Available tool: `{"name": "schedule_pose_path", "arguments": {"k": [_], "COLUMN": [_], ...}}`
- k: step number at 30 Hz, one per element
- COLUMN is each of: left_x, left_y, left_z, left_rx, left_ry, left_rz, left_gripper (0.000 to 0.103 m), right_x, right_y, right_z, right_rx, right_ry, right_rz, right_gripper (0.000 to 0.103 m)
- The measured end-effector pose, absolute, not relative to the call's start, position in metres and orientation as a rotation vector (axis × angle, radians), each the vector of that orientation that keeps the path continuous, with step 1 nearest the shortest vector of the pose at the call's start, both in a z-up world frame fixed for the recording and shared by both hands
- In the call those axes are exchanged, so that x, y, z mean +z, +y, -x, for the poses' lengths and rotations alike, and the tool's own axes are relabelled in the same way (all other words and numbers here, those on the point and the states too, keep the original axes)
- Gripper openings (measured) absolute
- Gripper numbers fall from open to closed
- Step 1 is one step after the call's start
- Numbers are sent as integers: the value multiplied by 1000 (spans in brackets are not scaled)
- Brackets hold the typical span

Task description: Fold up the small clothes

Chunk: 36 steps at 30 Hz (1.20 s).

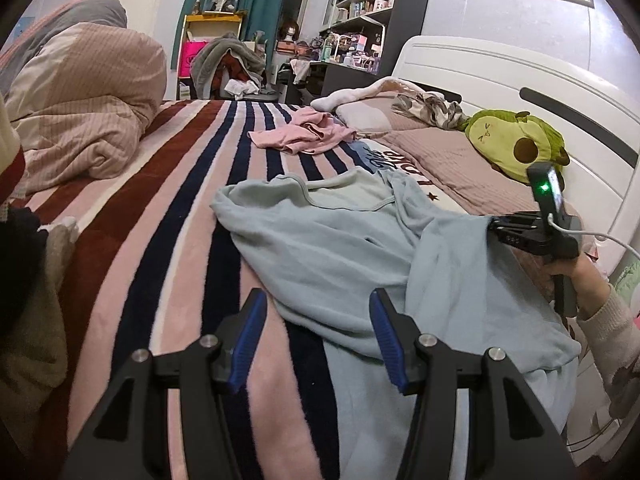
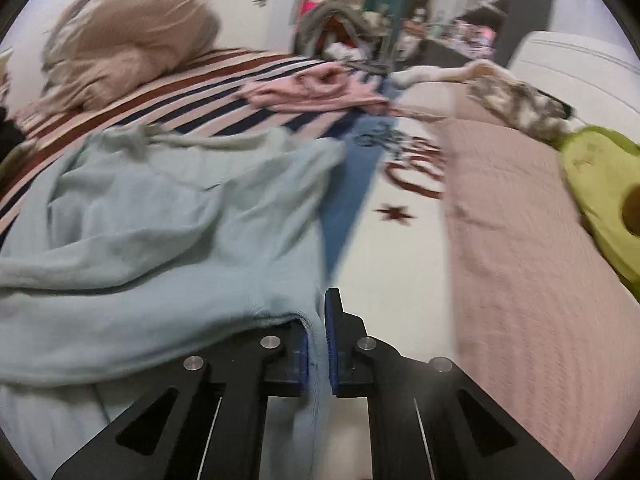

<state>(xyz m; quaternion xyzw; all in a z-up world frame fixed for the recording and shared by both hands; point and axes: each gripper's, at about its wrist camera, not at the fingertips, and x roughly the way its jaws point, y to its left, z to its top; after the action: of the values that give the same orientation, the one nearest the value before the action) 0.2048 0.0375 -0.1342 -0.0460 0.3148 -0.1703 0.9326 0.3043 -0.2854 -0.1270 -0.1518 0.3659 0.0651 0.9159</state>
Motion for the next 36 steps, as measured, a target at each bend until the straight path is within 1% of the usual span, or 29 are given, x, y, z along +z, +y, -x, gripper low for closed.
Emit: {"name": "schedule_pose_path", "arguments": {"k": [10,12,13,14,15,16,17,18,19,21,23,24,25,30,36], "left_x": [-137,-137,-137,-136,-135,-134,-133,-133,-133,-133,-133,-133,-133,-138,-159], "left_y": [24,21,20,19,19,19,21,21,23,25,26,27,29,34,35], "left_z": [-208,-207,-205,-203,-199,-196,-191,-187,-181,-168,-154,-147,-138,-104,-79], "left_rx": [-375,-379,-386,-394,-408,-417,-425,-429,-431,-434,-444,-453,-463,-489,-468], "left_ry": [669,675,676,676,676,677,681,684,690,703,711,716,722,760,828], "left_rz": [70,61,58,58,64,71,78,81,82,81,84,87,91,103,120], "left_gripper": [49,52,55,57,58,59,60,61,62,62,63,64,65,66,66], "right_x": [-134,-137,-136,-136,-134,-131,-128,-126,-123,-119,-117,-117,-118,-131,-148], "right_y": [-327,-326,-324,-324,-324,-325,-326,-329,-331,-338,-343,-346,-347,-357,-370], "right_z": [-278,-277,-275,-272,-269,-265,-258,-250,-241,-219,-200,-187,-176,-122,-76], "right_rx": [1,13,15,19,25,32,40,46,58,103,146,170,188,269,295], "right_ry": [814,823,824,823,823,821,818,817,819,836,851,858,863,910,902], "right_rz": [311,311,315,312,308,301,293,284,270,213,155,122,100,-47,-198], "right_gripper": [1,2,5,8,15,26,31,40,41,42,45,53,58,58,58]}}
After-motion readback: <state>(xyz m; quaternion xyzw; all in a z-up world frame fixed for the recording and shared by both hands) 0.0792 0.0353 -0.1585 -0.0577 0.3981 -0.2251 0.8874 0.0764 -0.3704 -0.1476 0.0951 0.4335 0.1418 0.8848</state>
